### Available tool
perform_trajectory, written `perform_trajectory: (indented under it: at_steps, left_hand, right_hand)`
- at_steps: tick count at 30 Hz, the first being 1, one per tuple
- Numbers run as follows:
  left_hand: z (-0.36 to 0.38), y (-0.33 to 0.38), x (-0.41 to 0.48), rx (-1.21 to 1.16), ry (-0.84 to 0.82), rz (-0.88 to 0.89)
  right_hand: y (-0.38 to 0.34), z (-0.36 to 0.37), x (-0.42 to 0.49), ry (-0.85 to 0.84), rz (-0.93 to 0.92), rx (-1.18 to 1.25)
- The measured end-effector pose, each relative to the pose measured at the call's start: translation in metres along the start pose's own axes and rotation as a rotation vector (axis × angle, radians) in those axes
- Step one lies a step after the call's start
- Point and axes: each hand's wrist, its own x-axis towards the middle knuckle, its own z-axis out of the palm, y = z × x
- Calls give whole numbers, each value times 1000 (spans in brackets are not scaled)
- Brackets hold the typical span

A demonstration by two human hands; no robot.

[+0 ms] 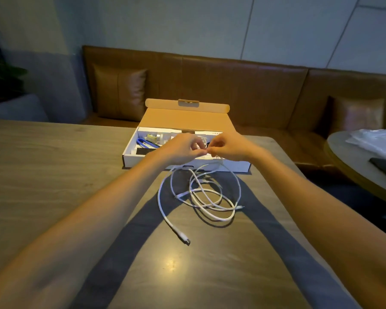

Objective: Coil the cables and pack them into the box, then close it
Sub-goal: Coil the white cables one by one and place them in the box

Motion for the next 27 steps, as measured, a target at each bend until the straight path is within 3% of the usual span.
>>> perform_trajectory:
  at_steps: [3,7,10,14,18,22,24,27]
  left_hand:
    - [4,0,-7,29,-5,28]
    - [5,4,-14,-28,134,2]
    - [-1,4,-20,-99,190,-36]
    - [-12,-4,-36,-382,96,-95]
    - [-17,-17,-55,-628,67,-213]
    - [-20,-31,-66,-715,87,-278]
    - [-21,-35,-69,-784,100,-295]
    - [-26,-32,-71,-835,113,-264]
  right_hand:
    - [10,8,-15,-74,14,-55]
    - [15,11,-25,-53,19,-2]
    - [5,-2,-25,200,19,85]
    - [-2,-34,-24,550,26,267]
    - [-2,-58,-19,699,85,466]
    - [4,-69,-15,833,217,471]
    - [7,-69,-16,758,281,415]
    - [9,-58,-16,436,287,165]
